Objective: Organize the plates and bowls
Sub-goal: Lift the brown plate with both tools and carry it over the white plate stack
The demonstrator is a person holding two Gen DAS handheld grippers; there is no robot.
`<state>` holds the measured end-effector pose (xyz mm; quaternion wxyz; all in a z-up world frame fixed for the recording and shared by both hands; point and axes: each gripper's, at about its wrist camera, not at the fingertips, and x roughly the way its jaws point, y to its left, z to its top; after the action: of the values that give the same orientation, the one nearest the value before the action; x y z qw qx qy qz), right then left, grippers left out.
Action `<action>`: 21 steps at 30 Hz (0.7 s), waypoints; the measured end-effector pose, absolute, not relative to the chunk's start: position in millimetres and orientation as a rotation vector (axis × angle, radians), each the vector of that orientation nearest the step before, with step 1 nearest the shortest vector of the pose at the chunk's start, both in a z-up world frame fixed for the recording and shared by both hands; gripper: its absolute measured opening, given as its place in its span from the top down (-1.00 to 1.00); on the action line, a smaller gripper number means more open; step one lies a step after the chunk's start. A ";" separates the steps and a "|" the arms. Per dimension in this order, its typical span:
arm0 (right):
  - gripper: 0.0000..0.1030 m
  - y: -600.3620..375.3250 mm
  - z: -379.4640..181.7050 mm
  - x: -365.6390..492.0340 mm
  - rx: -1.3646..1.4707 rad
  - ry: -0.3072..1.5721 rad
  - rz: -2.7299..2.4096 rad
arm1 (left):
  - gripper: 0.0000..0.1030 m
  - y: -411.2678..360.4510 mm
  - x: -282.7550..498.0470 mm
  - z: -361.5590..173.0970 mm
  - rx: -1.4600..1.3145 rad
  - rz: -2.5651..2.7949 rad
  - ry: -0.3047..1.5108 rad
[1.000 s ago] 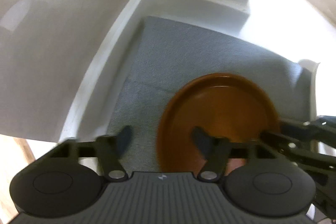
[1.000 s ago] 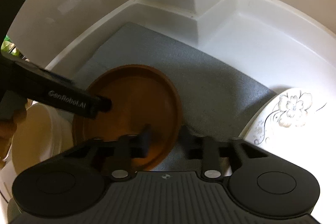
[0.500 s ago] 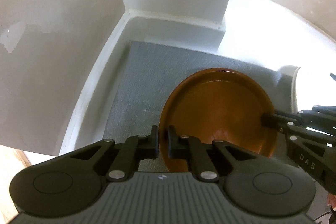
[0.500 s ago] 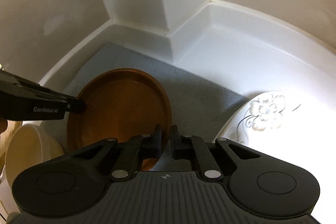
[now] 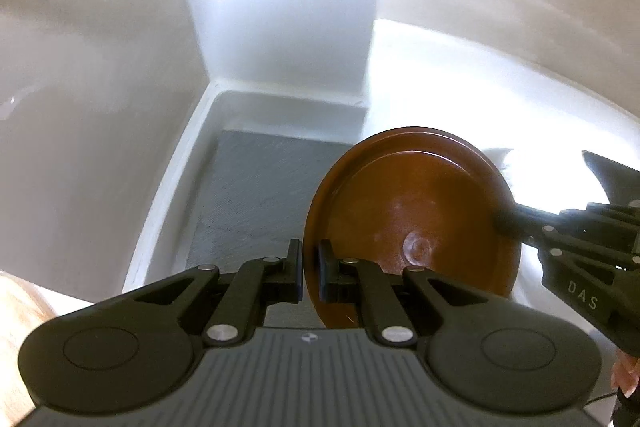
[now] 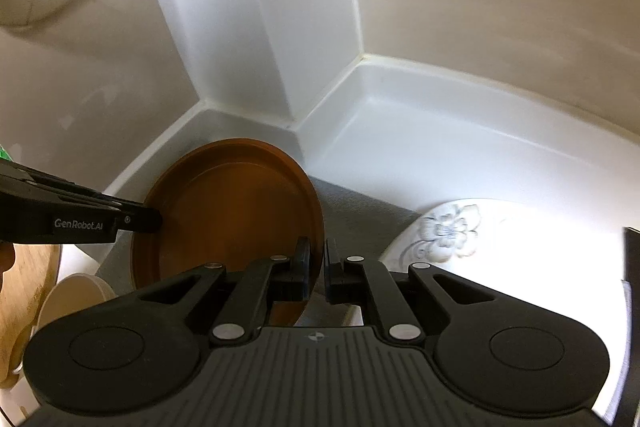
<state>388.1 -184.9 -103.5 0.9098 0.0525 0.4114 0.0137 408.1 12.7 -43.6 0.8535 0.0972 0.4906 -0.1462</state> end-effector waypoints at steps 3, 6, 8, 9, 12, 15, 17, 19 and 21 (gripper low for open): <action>0.86 -193.1 -91.8 373.0 0.114 0.818 0.002 | 0.85 5.2 399.4 -32.7 0.204 -0.344 1.013; 0.87 -203.1 -81.5 357.7 0.118 0.792 -0.031 | 0.85 -5.8 390.3 -23.4 0.208 -0.387 1.001; 0.87 -211.4 -76.2 347.3 0.124 0.783 -0.056 | 0.85 -15.3 384.5 -19.3 0.214 -0.416 0.997; 0.87 -215.4 -73.0 342.5 0.127 0.779 -0.069 | 0.85 -20.6 382.0 -18.0 0.220 -0.431 0.996; 0.87 -227.5 -65.6 324.8 0.132 0.770 -0.108 | 0.85 -37.0 375.4 -16.7 0.235 -0.472 0.999; 0.87 -239.4 -60.6 307.4 0.137 0.760 -0.147 | 0.85 -54.6 369.9 -19.6 0.258 -0.516 1.007; 0.87 -248.4 -60.4 296.2 0.146 0.757 -0.174 | 0.85 -65.4 365.7 -21.9 0.277 -0.544 1.008; 0.87 -256.0 -62.8 286.1 0.153 0.759 -0.199 | 0.85 -75.5 361.3 -23.8 0.292 -0.572 1.013; 0.88 -261.9 -66.8 279.6 0.167 0.769 -0.219 | 0.85 -86.0 358.4 -28.4 0.307 -0.594 1.017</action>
<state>279.6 -261.9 -66.8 0.9179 0.0810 0.3737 -0.1064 358.4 -86.0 -28.4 0.8204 0.1442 0.4778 -0.2789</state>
